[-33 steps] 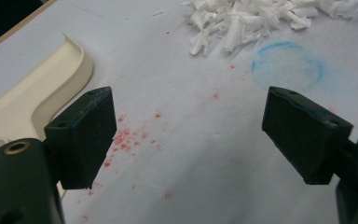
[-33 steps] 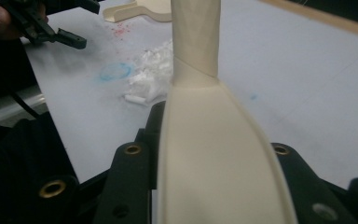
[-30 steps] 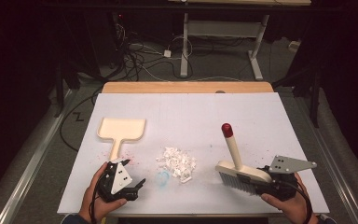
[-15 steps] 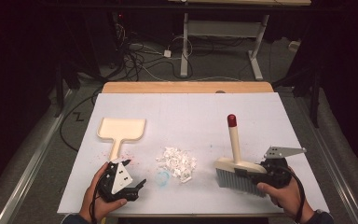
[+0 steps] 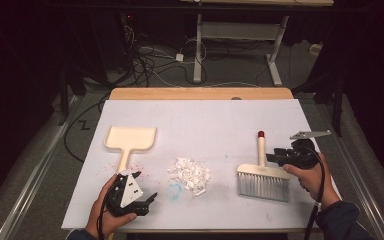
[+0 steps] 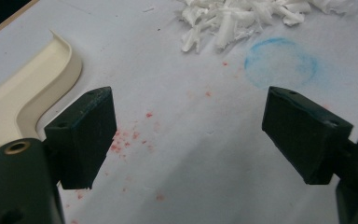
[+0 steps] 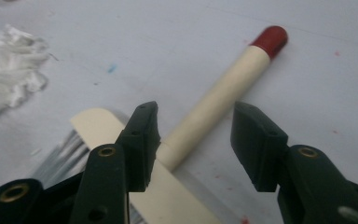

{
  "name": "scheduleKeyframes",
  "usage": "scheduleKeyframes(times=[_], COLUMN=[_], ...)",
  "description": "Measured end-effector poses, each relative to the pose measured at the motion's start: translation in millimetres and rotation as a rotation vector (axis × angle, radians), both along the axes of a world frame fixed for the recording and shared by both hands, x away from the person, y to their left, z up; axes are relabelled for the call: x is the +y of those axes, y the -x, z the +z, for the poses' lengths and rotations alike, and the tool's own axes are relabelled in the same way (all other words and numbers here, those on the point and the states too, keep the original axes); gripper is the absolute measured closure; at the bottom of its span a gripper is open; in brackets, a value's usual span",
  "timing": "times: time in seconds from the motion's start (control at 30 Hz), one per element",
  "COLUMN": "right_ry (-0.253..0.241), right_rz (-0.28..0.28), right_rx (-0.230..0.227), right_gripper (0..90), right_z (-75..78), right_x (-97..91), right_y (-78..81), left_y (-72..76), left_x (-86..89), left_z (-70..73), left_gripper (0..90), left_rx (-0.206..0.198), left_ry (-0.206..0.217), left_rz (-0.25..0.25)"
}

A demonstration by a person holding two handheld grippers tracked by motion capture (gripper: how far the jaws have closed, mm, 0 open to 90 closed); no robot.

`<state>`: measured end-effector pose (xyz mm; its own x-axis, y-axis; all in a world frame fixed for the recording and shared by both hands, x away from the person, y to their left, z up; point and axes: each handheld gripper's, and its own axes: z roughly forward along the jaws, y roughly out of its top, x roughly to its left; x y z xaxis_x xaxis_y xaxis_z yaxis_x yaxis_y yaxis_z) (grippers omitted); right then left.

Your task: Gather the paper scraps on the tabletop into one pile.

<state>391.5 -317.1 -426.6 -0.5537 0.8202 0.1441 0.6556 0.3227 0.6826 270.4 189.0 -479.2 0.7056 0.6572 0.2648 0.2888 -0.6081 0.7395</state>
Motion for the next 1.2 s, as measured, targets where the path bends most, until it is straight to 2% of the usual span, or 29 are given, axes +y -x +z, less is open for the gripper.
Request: scheduleKeyframes(times=[0.07,0.1,0.17,0.2,0.27,0.3,0.4,0.47,0.53,0.63,0.73,0.8,0.9,1.0,1.2], right_ry=[0.091,0.113,0.154,0.198,0.26,0.277,0.265,0.301,0.315,0.343,0.315,0.313,0.333,0.278,0.283], right_rz=[-0.019,-0.02,-0.026,-0.021,-0.02,-0.025,-0.024,-0.02,-0.029,-0.039,-0.029,-0.02,-0.027,-0.032,-0.022], right_rx=[-0.035,-0.039,-0.022,-0.023,-0.016,-0.025,-0.014,-0.017,-0.027,-0.076,-0.102,-0.097,-0.077,-0.06,-0.071], right_gripper=[62.3,65.2,74.0,77.4,82.8,82.7,81.1,78.9,76.0,70.7,69.2,68.7,69.7,69.0,67.7], right_z=[-1.8,-3.8,-10.2,-13.1,-20.0,-22.5,-27.2,-30.0,-29.7,-20.8,-10.6,-9.6,-18.6,-21.9,-28.7], right_x=[5.8,9.3,17.3,21.7,28.7,30.3,32.1,36.9,39.9,38.9,32.0,26.8,17.4,8.9,12.4], right_y=[-2.3,-4.3,-9.9,-11.6,-14.4,-15.5,-19.6,-21.7,-21.6,-13.8,-3.3,2.1,4.7,4.8,-0.9], left_y=[-0.1,-0.2,0.1,0.4,0.5,0.3,-0.1,0.2,0.8,1.3,1.8,2.2,2.0,0.9,0.8], left_x=[-0.6,-1.1,-1.8,-2.0,-1.8,-1.3,-0.4,-0.3,-0.1,0.7,1.1,0.8,0.1,-0.8,-1.4], left_z=[0.1,0.1,0.8,1.1,0.9,0.7,0.3,0.9,1.6,1.7,1.5,1.7,1.8,1.7,1.5], left_gripper=[16.8,16.8,16.8,16.8,16.8,16.8,16.8,16.8,16.8,16.8,16.8,16.8,16.8,16.8,16.8], left_rx=[0.001,0.0,-0.003,-0.005,-0.008,-0.007,-0.006,-0.007,-0.01,-0.011,-0.01,-0.012,-0.012,-0.011,-0.012], left_ry=[-0.003,-0.005,-0.012,-0.01,-0.006,-0.005,-0.004,-0.003,-0.004,-0.002,-0.004,-0.004,-0.005,-0.006,-0.002], left_rz=[-0.001,-0.001,-0.006,-0.007,-0.006,-0.006,-0.007,-0.008,-0.007,-0.006,-0.004,-0.004,-0.004,-0.005,-0.007])
